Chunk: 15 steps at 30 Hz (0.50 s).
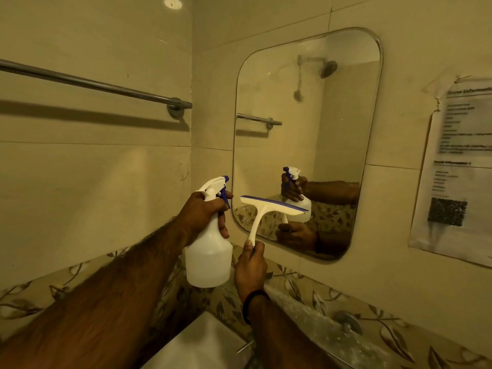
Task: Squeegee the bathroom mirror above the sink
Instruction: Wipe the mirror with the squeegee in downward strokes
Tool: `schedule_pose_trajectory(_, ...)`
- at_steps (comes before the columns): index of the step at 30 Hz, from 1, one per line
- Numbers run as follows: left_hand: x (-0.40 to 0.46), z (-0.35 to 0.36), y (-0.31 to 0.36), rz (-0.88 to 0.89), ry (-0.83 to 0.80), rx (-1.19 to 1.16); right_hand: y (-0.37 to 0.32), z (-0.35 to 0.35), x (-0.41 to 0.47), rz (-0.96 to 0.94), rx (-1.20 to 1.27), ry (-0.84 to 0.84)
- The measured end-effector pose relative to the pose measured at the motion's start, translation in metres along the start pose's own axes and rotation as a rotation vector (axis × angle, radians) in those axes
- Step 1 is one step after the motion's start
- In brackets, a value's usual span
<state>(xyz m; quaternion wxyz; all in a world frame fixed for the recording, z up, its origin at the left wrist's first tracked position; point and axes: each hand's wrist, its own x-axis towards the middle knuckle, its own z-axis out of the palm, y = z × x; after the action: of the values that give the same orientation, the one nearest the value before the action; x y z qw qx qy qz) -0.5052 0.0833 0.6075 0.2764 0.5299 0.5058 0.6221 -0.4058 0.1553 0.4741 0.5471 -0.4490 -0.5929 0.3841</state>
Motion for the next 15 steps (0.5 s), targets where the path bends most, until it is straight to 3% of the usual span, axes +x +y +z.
schedule_pose_trajectory(15,-0.011,-0.002,0.001,-0.023,0.025,0.01,0.029,0.002,-0.037,0.125,-0.02,-0.027)
